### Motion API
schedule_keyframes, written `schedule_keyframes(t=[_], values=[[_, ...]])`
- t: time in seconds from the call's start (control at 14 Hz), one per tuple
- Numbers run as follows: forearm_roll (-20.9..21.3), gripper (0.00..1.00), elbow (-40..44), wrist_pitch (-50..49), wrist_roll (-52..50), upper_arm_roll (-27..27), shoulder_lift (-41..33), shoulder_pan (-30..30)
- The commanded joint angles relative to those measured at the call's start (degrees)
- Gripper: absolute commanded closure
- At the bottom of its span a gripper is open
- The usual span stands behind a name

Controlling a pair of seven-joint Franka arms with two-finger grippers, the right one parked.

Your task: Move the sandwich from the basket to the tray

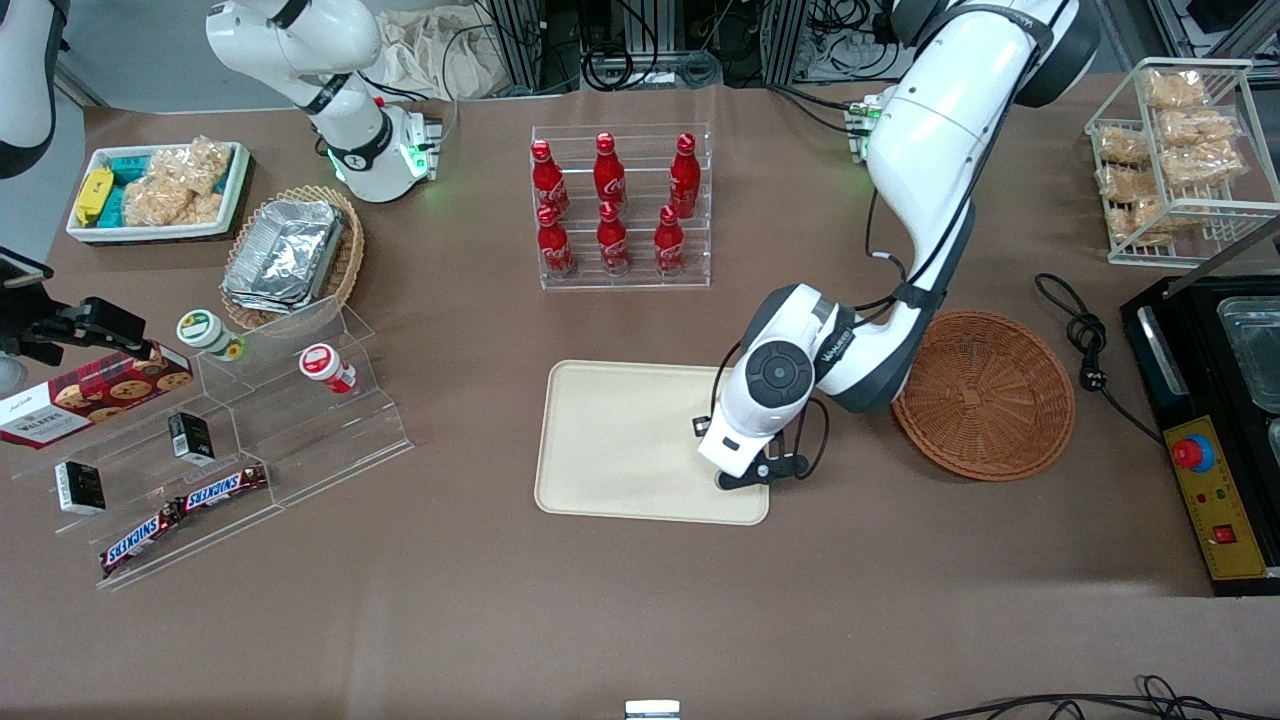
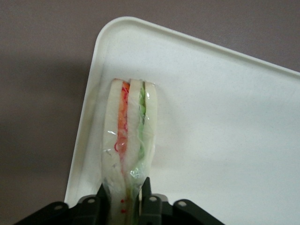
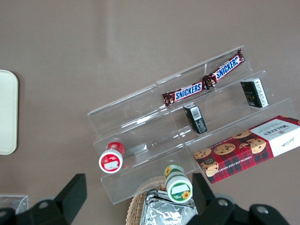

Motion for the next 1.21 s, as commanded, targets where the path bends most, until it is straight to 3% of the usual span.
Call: schedule_keyframes(t=[0.0,0.36,0.64,0.79,1.14], values=[[2.80,0.00,2.23,-0.54,-0.59,0.67,0.70,-0.87],[2.90,0.00,2.32,-1.50,-0.85,1.46,-4.82,0.62],[2.98,0.00,1.62,-14.66,0.29,1.46,-12.99,6.76],[2.72,0.00,-1.17,-15.05,0.38,1.29,-17.30,12.03],[-1.04,0.00,-12.43,-13.99,17.57,1.11,-29.34,22.15]])
